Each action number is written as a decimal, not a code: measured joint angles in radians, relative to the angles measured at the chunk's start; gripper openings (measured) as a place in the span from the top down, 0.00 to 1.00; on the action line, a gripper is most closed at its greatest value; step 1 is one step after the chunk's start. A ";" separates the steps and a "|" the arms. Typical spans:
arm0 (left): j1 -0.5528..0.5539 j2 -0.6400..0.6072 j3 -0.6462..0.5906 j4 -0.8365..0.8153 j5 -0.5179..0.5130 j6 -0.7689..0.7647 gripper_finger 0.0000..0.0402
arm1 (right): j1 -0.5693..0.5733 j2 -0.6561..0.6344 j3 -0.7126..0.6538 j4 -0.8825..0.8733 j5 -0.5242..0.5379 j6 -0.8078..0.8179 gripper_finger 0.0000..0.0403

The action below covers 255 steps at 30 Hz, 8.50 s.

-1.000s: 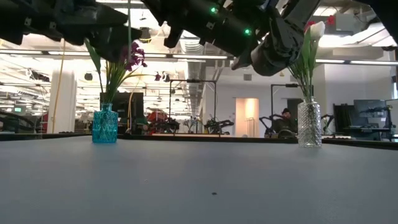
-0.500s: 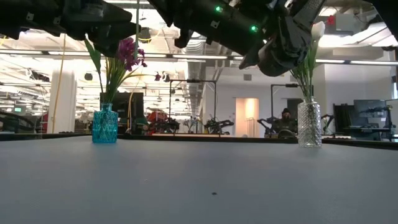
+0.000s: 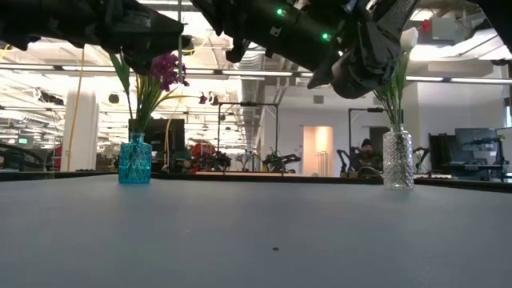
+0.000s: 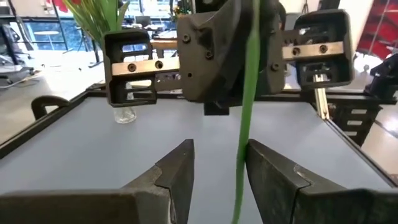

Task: Sort flowers into vase by color
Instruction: Put the red tulip into the blue vase

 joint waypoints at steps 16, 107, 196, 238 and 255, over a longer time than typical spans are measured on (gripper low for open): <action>0.026 0.000 -0.001 0.034 0.070 -0.023 0.90 | -0.014 0.001 0.000 0.010 -0.002 0.001 0.94; -0.007 -0.275 0.146 -1.290 -0.038 -0.726 0.79 | -0.378 0.338 0.556 -0.374 0.061 0.001 0.94; 0.324 -0.537 -0.202 -0.997 -0.529 -0.413 0.53 | -0.388 0.380 0.673 -0.480 0.053 -0.146 0.93; 0.823 -0.481 -0.313 -0.415 -0.058 0.116 0.46 | -0.386 0.380 0.673 -0.486 0.047 -0.131 0.92; 0.823 -0.479 -0.315 -0.418 -0.102 0.112 0.82 | -0.387 0.382 0.673 -0.509 0.025 -0.130 0.93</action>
